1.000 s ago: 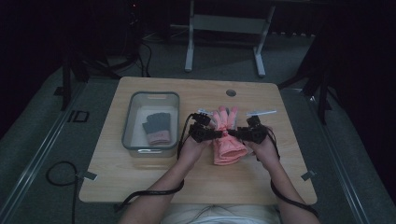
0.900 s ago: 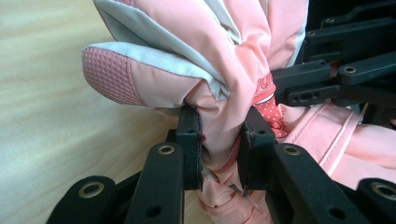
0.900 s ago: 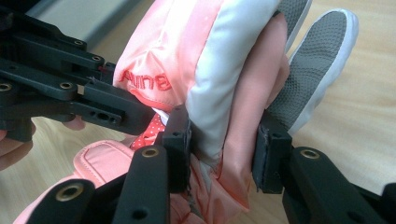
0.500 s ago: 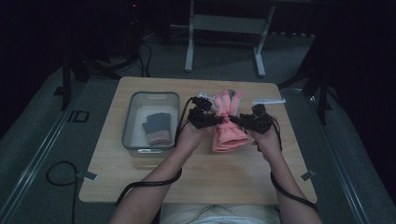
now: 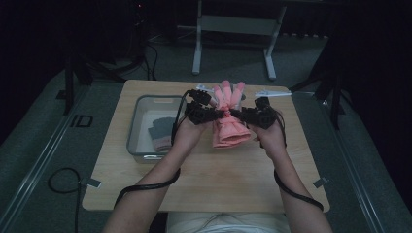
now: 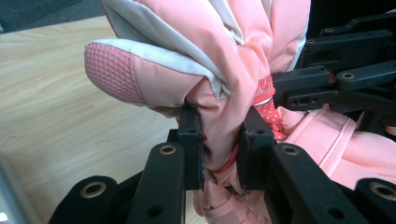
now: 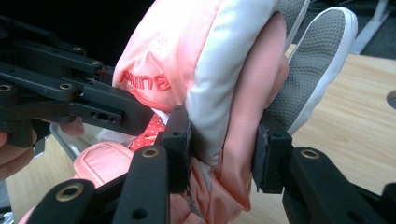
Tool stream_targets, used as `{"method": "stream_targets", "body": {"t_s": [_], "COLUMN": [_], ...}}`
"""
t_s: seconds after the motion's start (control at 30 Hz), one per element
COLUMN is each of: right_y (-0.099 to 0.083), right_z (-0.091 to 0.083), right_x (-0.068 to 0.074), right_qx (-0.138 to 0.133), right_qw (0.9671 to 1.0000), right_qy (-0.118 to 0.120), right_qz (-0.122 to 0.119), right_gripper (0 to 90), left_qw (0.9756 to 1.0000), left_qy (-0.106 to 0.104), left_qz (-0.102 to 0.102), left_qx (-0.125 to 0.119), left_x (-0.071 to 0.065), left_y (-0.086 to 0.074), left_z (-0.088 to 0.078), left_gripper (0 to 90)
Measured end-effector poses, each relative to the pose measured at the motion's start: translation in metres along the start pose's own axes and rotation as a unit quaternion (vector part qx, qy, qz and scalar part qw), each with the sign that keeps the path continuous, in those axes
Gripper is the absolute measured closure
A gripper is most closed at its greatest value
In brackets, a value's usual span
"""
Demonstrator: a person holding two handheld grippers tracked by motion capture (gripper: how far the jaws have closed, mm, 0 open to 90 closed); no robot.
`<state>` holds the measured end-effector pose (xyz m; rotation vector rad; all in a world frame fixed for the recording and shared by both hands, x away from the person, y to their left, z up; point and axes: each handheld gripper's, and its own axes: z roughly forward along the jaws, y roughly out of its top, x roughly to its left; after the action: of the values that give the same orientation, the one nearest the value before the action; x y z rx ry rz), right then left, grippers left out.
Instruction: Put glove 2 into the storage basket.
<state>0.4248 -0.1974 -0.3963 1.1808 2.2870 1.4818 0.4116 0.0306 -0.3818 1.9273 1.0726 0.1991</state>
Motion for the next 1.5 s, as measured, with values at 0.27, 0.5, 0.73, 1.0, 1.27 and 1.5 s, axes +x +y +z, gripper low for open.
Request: {"method": "stream_targets", "body": {"t_s": [0.27, 0.5, 0.73, 1.0, 1.27, 1.5], "right_y": [0.019, 0.035, 0.042, 0.051, 0.054, 0.056], "right_z": [0.009, 0.023, 0.038, 0.059, 0.084, 0.111], "right_x": [0.013, 0.030, 0.044, 0.062, 0.079, 0.096], "right_qx": [0.000, 0.000, 0.006, 0.017, 0.030, 0.046], "right_qw": [0.9998, 0.9993, 0.9987, 0.9972, 0.9955, 0.9931], "right_qy": [0.009, 0.023, 0.033, 0.050, 0.065, 0.083], "right_qz": [-0.015, -0.031, -0.039, -0.052, -0.062, -0.069], "right_gripper": [63.2, 63.1, 63.1, 63.1, 63.2, 63.1], "left_qw": [0.9998, 0.9993, 0.9987, 0.9974, 0.9959, 0.9935], "left_qy": [0.014, 0.029, 0.041, 0.057, 0.070, 0.085], "left_qz": [-0.005, -0.012, -0.021, -0.036, -0.050, -0.071], "left_qx": [-0.011, -0.018, -0.024, -0.028, -0.027, -0.027], "left_x": [0.008, 0.022, 0.034, 0.051, 0.069, 0.092], "left_y": [0.005, 0.005, -0.002, -0.012, -0.026, -0.044], "left_z": [-0.019, -0.042, -0.057, -0.078, -0.094, -0.111], "left_gripper": [74.1, 74.1, 74.1, 74.2, 74.2, 74.2]}}
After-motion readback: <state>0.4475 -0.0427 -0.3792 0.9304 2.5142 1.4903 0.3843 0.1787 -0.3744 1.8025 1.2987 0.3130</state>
